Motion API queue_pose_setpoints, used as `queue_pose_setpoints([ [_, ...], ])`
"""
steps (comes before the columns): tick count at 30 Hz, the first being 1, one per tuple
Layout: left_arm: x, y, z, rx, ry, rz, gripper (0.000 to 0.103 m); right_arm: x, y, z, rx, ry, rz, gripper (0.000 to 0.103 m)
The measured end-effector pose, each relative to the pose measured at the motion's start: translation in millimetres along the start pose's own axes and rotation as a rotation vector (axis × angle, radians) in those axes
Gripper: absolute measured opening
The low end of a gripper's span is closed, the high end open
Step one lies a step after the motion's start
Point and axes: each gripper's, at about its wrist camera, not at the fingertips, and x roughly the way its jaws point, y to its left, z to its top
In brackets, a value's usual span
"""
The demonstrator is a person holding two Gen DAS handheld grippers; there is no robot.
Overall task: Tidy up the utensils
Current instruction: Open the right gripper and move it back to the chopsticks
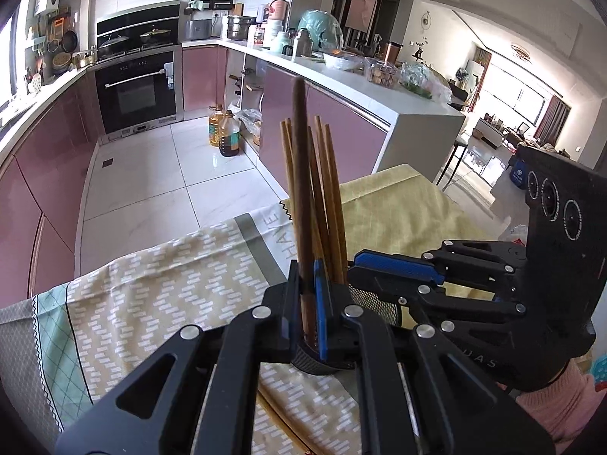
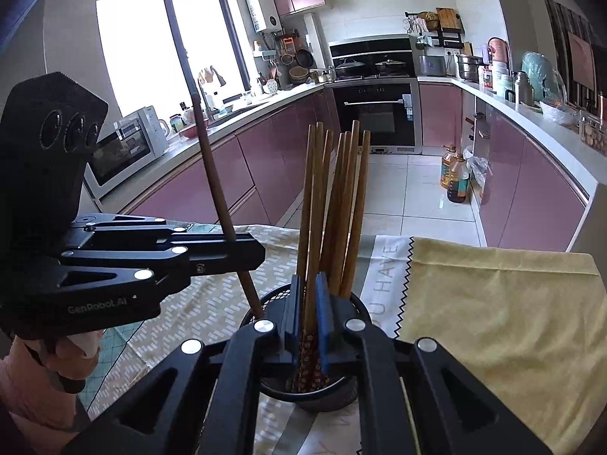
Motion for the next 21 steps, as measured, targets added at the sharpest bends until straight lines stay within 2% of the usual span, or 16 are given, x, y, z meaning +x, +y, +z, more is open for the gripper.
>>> queue_pose_setpoints([
  [9,-8.6,8.6,-15.3,-0.063,-0.065,0.006,0.018,-17.3,4.5,-4.6,0.0,-0.041,0.017,0.022],
  [11,-17.5,9.8,-23.6,-0.07,-0.098,0.027,0.024,-25.0,9.2,-7.6,-0.012,-0.056,0.032,0.025],
  [13,-29.6,13.2,-36.2,-0.084,-0.136,0.047,0.04,-34.7,17.8,-12.2,-0.033,-0.074,0.056,0.029],
  [16,-45.9,20.9,-56.9,-0.115,-0.179,0.08,0.05,-48.2,32.3,-24.2,-0.079,-0.088,0.094,0.039],
  [17,-49.7,23.6,-64.9,-0.125,-0.184,0.099,0.051,-50.7,37.4,-29.7,-0.092,-0.086,0.109,0.041],
  [19,-55.1,29.0,-81.1,-0.146,-0.19,0.133,0.064,-50.3,46.1,-42.7,-0.11,-0.063,0.131,0.045],
  [21,-55.3,33.4,-96.8,-0.16,-0.174,0.168,0.069,-43.6,52.0,-55.2,-0.11,-0.024,0.134,0.046],
])
